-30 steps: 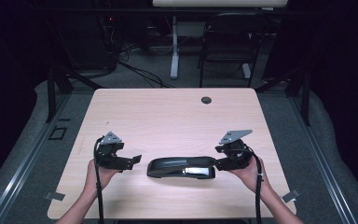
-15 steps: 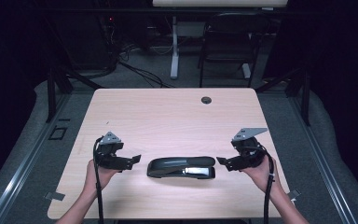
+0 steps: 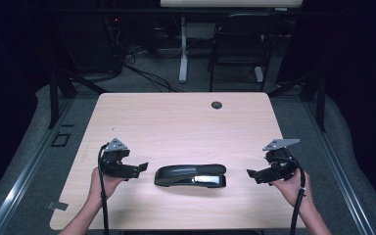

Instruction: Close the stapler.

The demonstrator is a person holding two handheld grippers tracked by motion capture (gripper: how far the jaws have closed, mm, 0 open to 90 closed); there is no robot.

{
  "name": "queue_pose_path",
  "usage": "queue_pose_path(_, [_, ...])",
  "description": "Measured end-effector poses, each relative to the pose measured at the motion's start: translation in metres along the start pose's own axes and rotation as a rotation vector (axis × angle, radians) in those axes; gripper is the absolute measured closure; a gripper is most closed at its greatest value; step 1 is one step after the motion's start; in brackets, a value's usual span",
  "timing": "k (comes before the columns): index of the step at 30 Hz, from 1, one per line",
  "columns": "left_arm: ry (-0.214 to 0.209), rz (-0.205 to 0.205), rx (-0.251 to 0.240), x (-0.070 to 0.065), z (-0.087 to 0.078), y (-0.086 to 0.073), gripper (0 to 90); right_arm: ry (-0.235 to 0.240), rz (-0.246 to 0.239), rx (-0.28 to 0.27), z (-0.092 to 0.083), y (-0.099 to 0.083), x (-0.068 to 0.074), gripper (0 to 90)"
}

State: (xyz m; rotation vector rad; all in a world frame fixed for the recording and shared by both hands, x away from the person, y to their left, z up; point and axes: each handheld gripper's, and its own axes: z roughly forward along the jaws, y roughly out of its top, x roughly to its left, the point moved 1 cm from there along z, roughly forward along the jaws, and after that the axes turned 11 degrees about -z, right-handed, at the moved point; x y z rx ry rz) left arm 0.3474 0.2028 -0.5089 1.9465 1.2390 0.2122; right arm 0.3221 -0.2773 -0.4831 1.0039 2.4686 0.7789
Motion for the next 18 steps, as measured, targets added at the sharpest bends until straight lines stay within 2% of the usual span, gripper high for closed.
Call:
queue_pose_path(3, [0.000,-0.002,0.000,0.000,0.001,0.000,9.0,-0.025,0.022,0.051,0.004,-0.011,-0.007,0.0])
queue_pose_path(7, [-0.006,0.004,0.008,-0.001,0.003,0.000,9.0,-0.049,0.022,0.184,0.019,-0.024,-0.017,0.0])
queue_pose_path(10, [-0.011,0.011,0.012,-0.002,0.004,0.000,9.0,-0.013,0.028,0.228,0.028,-0.031,-0.024,0.0])
queue_pose_path(12, [-0.010,0.017,0.019,-0.002,0.005,0.001,9.0,-0.008,0.043,0.229,0.031,-0.034,-0.025,0.0])
queue_pose_path(17, [-0.020,0.018,0.026,-0.002,0.009,0.000,8.5,-0.022,0.013,0.301,0.040,-0.041,-0.027,0.0])
queue_pose_path(18, [-0.020,0.018,0.026,-0.002,0.009,0.000,8.1,-0.022,0.013,0.301,0.040,-0.041,-0.027,0.0])
